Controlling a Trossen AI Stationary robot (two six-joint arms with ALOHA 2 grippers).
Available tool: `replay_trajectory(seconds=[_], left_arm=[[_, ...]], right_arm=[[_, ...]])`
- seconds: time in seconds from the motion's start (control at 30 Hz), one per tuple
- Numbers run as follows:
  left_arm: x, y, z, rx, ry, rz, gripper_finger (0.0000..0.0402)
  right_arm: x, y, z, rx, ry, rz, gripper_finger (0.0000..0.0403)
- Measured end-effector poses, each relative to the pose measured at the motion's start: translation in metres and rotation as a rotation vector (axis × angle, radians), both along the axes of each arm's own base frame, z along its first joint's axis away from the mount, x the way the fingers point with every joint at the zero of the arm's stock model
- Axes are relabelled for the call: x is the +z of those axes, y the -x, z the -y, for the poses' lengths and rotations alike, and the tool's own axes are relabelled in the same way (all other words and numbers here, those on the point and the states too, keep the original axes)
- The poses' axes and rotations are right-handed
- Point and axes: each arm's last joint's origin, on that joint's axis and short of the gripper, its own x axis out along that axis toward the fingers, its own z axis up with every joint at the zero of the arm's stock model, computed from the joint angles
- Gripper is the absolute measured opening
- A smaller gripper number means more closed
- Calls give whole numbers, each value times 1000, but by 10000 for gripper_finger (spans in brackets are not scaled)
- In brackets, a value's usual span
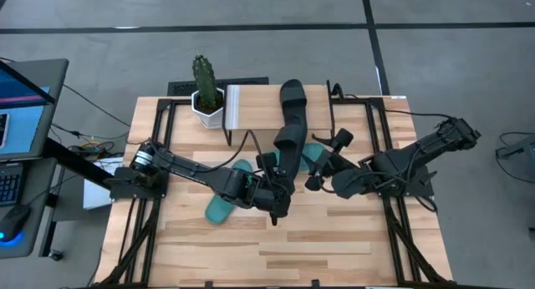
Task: Pick and place slides into the shelf
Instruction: Put the black slipper on the shelf
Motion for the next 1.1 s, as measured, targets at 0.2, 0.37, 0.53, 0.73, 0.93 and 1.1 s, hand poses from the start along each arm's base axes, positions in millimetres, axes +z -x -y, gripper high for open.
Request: replay_trajectory(seconds=[0.2,0.37,0.53,0.73,0.93,1.1], left_arm=[[0,0,0,8,-10,7,12],[1,-1,0,4,-12,9,11],[1,-1,0,0,-17,5,11],[1,-1,0,-8,-25,0,11],[0,0,-1,-18,-34,-16,11],[-5,3,-4,2,-57,-54,11]], right_arm=[[-1,-2,3,11,-60,10,260],[-2,-5,9,23,-100,4,260],[-2,-8,18,-4,-111,4,260],[-8,-20,29,2,-135,-20,260],[-21,-40,34,3,-116,-85,260],[-20,-49,33,5,-79,-122,260]])
